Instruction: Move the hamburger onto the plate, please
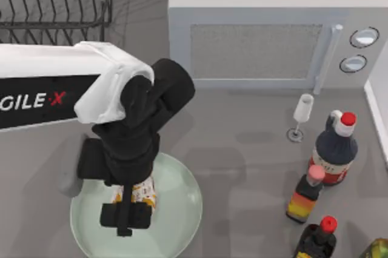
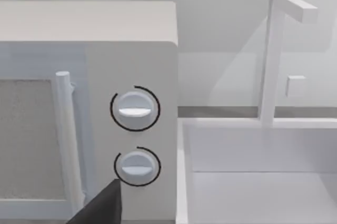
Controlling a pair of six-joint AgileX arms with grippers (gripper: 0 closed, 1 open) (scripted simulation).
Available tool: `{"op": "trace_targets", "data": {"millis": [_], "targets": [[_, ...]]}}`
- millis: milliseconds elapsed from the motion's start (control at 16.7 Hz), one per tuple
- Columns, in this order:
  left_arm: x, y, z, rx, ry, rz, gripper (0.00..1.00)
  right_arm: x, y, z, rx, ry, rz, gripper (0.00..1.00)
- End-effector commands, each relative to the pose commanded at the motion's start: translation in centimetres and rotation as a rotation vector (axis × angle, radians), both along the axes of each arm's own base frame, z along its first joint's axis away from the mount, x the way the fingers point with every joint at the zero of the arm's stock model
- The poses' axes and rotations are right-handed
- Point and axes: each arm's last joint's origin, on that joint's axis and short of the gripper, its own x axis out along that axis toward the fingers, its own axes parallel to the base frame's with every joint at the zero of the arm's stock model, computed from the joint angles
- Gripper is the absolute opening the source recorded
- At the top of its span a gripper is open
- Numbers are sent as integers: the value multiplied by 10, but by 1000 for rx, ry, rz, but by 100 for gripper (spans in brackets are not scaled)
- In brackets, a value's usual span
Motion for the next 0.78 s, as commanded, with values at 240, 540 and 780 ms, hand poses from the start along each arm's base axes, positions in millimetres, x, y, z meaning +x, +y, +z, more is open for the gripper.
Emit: {"op": "trace_targets", "data": {"millis": [240,540,780], "targets": [[0,0,0,0,0,0,75,0,0,0,0,0,0,100],[0,0,0,0,0,0,100,0,0,0,0,0,0,100],[0,0,0,0,0,0,100,0,0,0,0,0,0,100]]}}
